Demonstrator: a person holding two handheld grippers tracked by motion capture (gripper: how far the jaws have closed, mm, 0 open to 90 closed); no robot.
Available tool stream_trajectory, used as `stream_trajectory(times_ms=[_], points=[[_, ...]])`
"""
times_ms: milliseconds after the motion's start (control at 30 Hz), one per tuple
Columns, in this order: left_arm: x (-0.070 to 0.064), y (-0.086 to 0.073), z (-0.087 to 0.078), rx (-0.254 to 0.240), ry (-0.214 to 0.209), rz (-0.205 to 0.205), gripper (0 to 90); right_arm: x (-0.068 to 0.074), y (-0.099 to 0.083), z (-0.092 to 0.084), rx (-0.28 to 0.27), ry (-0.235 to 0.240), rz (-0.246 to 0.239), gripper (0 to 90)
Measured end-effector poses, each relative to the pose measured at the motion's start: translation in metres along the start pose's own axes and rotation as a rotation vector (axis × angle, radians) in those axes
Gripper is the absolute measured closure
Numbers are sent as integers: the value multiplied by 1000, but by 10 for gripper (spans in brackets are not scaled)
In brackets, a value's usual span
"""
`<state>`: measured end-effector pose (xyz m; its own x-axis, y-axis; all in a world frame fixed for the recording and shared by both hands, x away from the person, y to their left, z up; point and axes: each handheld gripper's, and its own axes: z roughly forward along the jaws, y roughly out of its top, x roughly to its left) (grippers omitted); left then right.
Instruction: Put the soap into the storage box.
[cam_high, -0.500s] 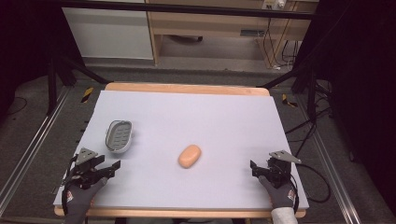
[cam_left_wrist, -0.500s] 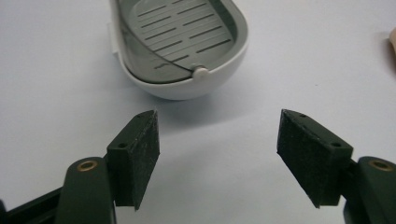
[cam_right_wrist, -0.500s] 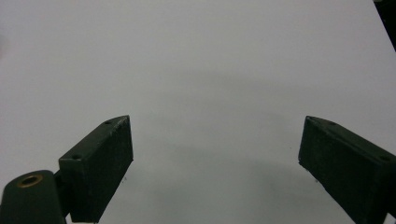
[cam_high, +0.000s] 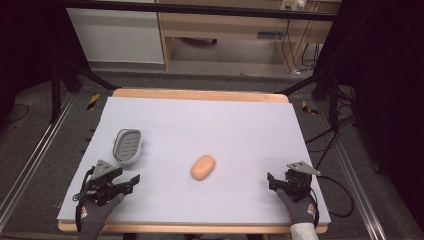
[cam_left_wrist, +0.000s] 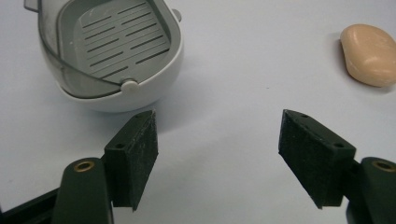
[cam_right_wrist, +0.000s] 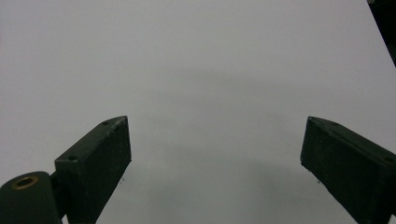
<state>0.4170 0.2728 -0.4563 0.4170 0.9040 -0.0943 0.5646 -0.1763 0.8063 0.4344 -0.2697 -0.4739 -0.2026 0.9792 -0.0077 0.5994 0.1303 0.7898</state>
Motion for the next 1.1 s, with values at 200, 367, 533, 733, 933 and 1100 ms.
stream_trajectory(times_ms=[200,367,533,733,933,1100], points=[[-7,2,2,-5,-13,8,275,0,0,0,-2,-4,-8,84],[-10,4,2,-11,-25,13,276,3,0,0,9,-10,-11,84],[-14,6,1,-13,-37,26,273,4,1,-1,5,-19,-18,79],[-18,10,2,-24,-47,21,272,6,2,-1,1,-12,-21,77],[-24,16,4,-26,-57,33,269,6,4,-3,-5,-8,-17,74],[-30,26,6,-26,-71,57,268,6,6,-3,-7,-8,-15,73]])
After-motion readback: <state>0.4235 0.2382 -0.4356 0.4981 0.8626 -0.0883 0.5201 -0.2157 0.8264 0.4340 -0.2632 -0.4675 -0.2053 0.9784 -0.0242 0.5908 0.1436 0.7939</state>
